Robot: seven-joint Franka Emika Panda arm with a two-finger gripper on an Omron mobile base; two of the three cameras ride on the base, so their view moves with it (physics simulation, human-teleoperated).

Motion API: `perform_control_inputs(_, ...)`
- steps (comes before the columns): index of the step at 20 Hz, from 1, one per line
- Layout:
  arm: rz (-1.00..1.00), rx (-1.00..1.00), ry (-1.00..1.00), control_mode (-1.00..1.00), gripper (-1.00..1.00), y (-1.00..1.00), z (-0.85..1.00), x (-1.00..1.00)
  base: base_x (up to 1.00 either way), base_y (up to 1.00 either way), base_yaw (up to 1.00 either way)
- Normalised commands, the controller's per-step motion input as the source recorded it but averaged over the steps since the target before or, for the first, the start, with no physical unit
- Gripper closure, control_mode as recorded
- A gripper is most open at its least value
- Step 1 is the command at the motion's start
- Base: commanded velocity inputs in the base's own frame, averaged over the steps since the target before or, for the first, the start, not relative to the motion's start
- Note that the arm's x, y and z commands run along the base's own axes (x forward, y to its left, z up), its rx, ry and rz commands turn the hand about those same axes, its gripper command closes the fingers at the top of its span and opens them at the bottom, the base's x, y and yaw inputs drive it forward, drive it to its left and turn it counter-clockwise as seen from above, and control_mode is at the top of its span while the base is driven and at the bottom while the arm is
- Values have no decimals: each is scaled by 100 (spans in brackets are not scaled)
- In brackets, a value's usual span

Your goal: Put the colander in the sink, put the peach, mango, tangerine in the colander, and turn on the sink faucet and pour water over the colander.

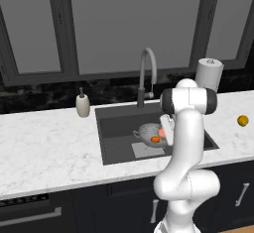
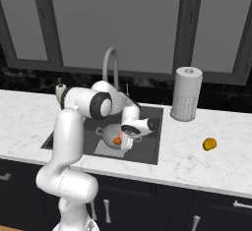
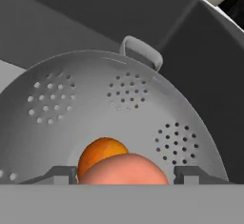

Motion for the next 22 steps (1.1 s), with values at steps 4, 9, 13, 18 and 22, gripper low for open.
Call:
perform_control_inputs(4,0,0,0,-100,-100,0,-35,26,0,0,0)
perform_control_inputs(9,0,0,-2,-100,-100,0,-27,5,0,0,0)
perform_control_inputs(13,0,0,-13,-100,-100,1,-9,-4,0,0,0)
perform_control_inputs(18,0,0,-21,-100,-100,6,3,-29,0,0,0)
perform_control_inputs(22,0,0,-30,-100,-100,0,36,-66,0,0,0)
